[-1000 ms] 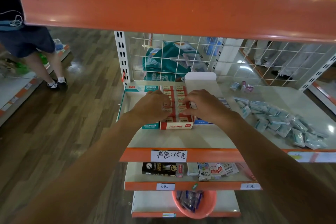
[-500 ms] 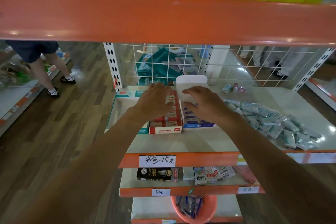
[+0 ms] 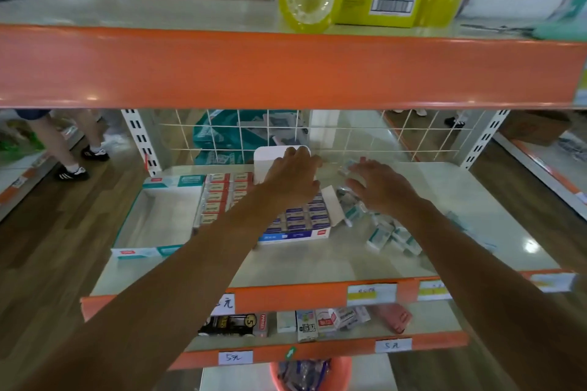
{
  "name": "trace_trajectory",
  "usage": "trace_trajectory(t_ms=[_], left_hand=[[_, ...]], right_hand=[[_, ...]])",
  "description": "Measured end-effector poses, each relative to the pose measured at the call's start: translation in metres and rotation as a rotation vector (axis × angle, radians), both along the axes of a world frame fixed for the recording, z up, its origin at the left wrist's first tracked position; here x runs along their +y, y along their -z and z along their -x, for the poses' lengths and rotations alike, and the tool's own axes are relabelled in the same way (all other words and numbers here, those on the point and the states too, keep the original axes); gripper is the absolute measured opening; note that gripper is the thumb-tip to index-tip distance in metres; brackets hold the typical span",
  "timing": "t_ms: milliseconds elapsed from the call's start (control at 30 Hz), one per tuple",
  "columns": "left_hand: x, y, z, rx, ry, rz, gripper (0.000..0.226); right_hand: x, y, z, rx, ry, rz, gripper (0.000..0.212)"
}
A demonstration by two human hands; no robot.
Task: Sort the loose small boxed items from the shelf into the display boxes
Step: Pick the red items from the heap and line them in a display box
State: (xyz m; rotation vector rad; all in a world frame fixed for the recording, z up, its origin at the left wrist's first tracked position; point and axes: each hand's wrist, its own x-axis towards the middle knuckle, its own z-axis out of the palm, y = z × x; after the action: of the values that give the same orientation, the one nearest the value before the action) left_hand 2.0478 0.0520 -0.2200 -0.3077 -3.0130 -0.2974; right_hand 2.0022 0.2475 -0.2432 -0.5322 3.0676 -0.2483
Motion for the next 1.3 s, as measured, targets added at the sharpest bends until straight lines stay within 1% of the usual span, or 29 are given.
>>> trace_trajectory(t_ms=[67,133,233,333,433,467,600,667,733,767,867,967,1067,1133,1233,1300], left_hand=[[0.014,0.0,0.006,-0.007,0.014,-0.021,0.04],[0.027,0.0,0.011,-0.007,0.02,-0.034,0.038],[0.043,0.002,0.016,-0.014,0.017,-0.036,0.036],[0.054,0.005,0.02,-0.021,0.006,-0.033,0.038],[0.06,0.009,0.023,-0.02,-0.004,-0.028,0.039],[0.061,0.009,0.024,-0.019,-0.01,-0.029,0.039],[0.061,0.013,0.027,-0.025,-0.026,-0.016,0.04],[0.062,0.015,0.029,-0.027,-0.027,-0.01,0.041],[0.064,0.017,0.031,-0.027,-0.025,-0.023,0.04],[0.066,0.018,0.031,-0.032,-0.022,-0.034,0.039],[0.073,0.02,0.032,-0.045,0.002,-0.046,0.038],[0.079,0.02,0.035,-0.034,0.012,-0.079,0.034],[0.084,0.019,0.041,-0.006,0.014,-0.113,0.032],[0.087,0.021,0.049,-0.028,0.011,-0.128,0.029],[0.094,0.027,0.058,-0.088,0.044,-0.062,0.034],[0.098,0.029,0.062,-0.123,0.083,-0.004,0.038]], right_hand=[[0.017,0.004,0.012,-0.017,0.016,-0.004,0.04],[0.03,0.007,0.024,-0.044,0.04,-0.015,0.04],[0.04,0.012,0.039,-0.118,0.082,-0.01,0.051],[0.043,0.019,0.051,-0.125,0.044,0.035,0.054],[0.044,0.027,0.063,-0.157,-0.008,0.036,0.068],[0.043,0.028,0.065,-0.157,-0.022,0.021,0.069],[0.041,0.027,0.065,-0.131,-0.078,-0.045,0.061],[0.043,0.029,0.067,-0.105,-0.072,0.018,0.054],[0.046,0.03,0.069,-0.089,-0.054,0.081,0.043],[0.046,0.03,0.069,-0.093,-0.053,0.083,0.04],[0.047,0.027,0.066,-0.081,-0.057,0.066,0.038],[0.049,0.029,0.061,-0.073,-0.075,0.065,0.042],[0.052,0.031,0.056,-0.082,-0.101,0.105,0.044],[0.056,0.03,0.054,-0.084,-0.124,0.116,0.042],[0.06,0.028,0.055,-0.109,-0.145,0.112,0.037],[0.062,0.028,0.056,-0.135,-0.121,0.132,0.034]])
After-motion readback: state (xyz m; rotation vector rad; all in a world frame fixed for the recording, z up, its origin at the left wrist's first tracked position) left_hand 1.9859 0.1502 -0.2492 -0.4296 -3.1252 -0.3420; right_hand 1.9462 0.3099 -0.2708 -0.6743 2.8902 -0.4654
